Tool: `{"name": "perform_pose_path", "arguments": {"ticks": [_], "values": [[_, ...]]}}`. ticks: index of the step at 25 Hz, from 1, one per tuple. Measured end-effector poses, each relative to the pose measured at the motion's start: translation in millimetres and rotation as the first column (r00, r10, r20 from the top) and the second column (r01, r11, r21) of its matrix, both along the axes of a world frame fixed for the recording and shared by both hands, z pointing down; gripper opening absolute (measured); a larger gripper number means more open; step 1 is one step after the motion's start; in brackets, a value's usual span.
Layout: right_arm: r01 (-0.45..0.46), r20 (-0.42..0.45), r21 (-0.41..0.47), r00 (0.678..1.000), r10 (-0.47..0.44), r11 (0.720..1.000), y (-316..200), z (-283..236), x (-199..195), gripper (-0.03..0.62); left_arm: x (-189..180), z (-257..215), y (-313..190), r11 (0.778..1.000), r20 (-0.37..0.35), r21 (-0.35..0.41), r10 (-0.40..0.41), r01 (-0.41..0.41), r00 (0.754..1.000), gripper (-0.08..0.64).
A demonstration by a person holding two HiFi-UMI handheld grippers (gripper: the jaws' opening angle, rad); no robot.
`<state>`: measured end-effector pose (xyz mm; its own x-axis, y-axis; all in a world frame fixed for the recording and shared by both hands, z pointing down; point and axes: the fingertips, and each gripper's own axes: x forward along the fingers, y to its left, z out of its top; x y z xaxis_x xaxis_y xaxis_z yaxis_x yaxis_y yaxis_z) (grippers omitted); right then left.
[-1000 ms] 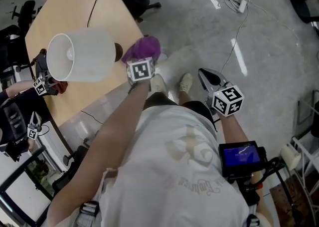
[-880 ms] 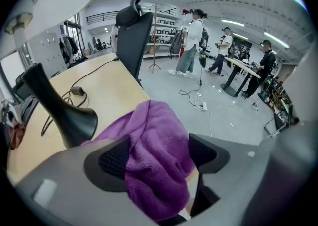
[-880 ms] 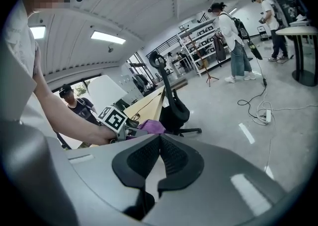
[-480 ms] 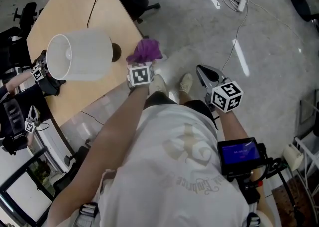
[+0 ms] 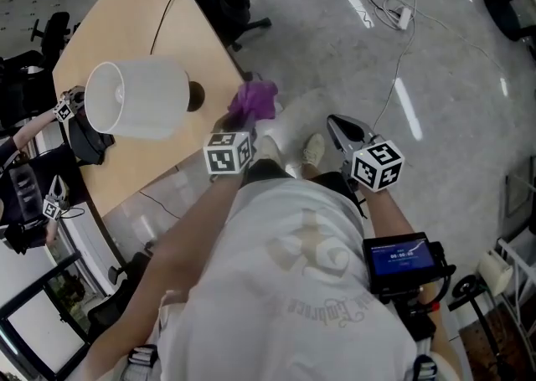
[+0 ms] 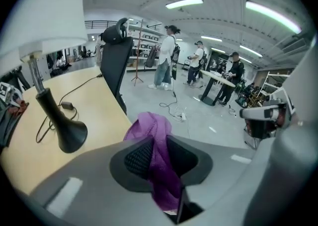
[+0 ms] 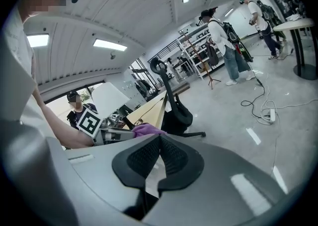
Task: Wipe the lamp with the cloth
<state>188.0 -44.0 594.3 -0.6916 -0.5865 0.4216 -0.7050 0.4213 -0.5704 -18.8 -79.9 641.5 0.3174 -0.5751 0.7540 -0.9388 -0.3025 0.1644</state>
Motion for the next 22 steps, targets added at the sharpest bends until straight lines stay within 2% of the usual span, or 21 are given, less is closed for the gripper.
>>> {"name": "perform_pose_path", "arguments": {"ticks": [2, 5, 10, 19, 22], "values": [[0.016, 0.004, 0.018, 1.000, -0.016, 1.000, -1, -2, -7, 0.014, -1, -22, 3, 0.998, -0.020, 0.054, 0.010, -0.009, 1.000, 0.084], [0.069, 0.018, 0.071, 0.997, -0.071, 0.995, -15, -13, -34, 0.014, -19, -58, -2, 0.989, -0.059, 0.145, -0.014, 0.022, 0.998, 0.084], [0.162, -0.024, 0.138, 0.987, -0.160, 0.977, -18, -43, -50, 0.014, -19, -106, 7, 0.968, -0.139, 0.236, -0.055, 0.087, 0.989, 0.084], [0.256, -0.033, 0.283, 0.966, -0.257, 0.924, -29, -108, -82, 0.014, -21, -183, 24, 0.898, -0.114, 0.432, -0.038, 0.084, 0.993, 0.084], [0.267, -0.002, 0.312, 0.960, -0.280, 0.912, -37, -132, -96, 0.014, -30, -216, 26, 0.880, -0.059, 0.471, -0.036, 0.059, 0.998, 0.084]]}}
